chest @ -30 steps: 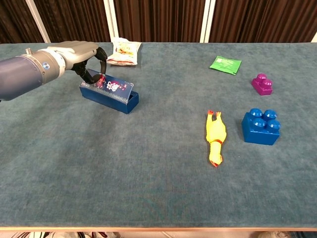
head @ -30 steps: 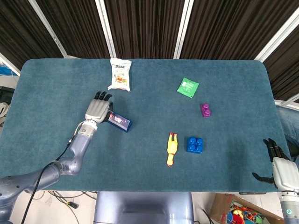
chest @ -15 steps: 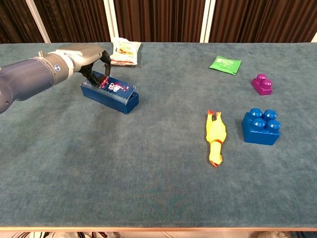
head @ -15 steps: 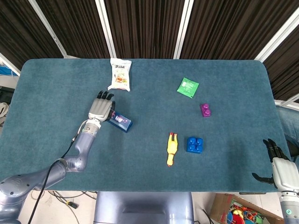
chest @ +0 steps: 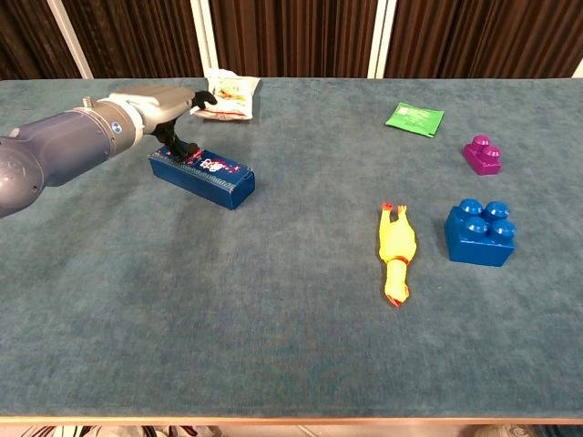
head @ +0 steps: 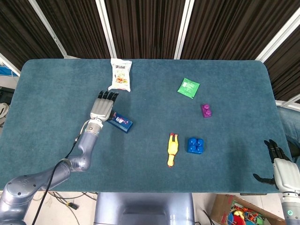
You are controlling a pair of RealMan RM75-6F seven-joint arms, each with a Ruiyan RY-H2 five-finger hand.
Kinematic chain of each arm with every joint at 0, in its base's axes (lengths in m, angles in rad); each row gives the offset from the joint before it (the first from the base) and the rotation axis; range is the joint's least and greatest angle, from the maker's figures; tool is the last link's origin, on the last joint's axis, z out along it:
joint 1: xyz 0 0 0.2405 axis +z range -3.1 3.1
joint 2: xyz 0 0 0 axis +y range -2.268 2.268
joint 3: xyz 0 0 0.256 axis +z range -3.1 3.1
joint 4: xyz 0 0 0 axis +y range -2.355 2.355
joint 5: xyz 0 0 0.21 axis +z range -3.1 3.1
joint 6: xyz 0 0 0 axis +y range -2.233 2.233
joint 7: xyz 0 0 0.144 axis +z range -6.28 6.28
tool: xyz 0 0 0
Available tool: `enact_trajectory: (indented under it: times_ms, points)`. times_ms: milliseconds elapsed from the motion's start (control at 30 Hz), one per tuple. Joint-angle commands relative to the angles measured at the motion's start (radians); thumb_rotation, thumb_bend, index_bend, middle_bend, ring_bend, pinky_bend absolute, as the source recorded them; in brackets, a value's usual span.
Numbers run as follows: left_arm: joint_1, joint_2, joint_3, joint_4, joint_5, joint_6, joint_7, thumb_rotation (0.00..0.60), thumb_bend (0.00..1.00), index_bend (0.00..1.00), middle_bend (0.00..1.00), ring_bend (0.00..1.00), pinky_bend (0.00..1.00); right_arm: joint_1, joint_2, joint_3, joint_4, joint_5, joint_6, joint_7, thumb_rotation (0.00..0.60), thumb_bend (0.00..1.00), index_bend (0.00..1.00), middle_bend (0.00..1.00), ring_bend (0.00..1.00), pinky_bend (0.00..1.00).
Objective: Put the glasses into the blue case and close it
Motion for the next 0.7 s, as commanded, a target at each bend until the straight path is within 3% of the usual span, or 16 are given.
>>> enact_trajectory:
  times_ms: [33, 200, 300, 533, 700]
  points:
    - [0.004, 0.023, -0.005, -0.028, 0.028, 0.054, 0.003, 0.600, 0.41, 0.03, 0.07, 0.00, 0.00, 0.000, 0.000, 0.000, 0.000, 0.001, -0.001, 0.001, 0.600, 0.19, 0.00, 0.00, 0.12, 0.27]
    - [0.050, 0.108, 0.008, -0.139, 0.098, 0.162, -0.014, 0.600, 0.41, 0.02, 0.07, 0.00, 0.00, 0.000, 0.001, 0.001, 0.001, 0.001, 0.000, 0.003, 0.600, 0.19, 0.00, 0.00, 0.12, 0.27]
    - [0.103, 0.196, 0.029, -0.264, 0.130, 0.225, -0.007, 0.600, 0.41, 0.02, 0.07, 0.00, 0.00, 0.001, 0.000, 0.002, 0.002, 0.001, 0.000, 0.002, 0.600, 0.19, 0.00, 0.00, 0.12, 0.27]
    - [0.278, 0.464, 0.126, -0.644, 0.162, 0.395, 0.093, 0.600, 0.40, 0.02, 0.07, 0.00, 0.00, -0.002, -0.010, 0.006, 0.009, -0.016, 0.026, -0.008, 0.600, 0.19, 0.00, 0.00, 0.12, 0.27]
    - [0.410, 0.657, 0.182, -0.893, 0.176, 0.487, 0.042, 0.600, 0.39, 0.04, 0.06, 0.00, 0.00, -0.007, -0.029, 0.016, 0.032, -0.041, 0.068, -0.014, 0.600, 0.19, 0.00, 0.00, 0.12, 0.24]
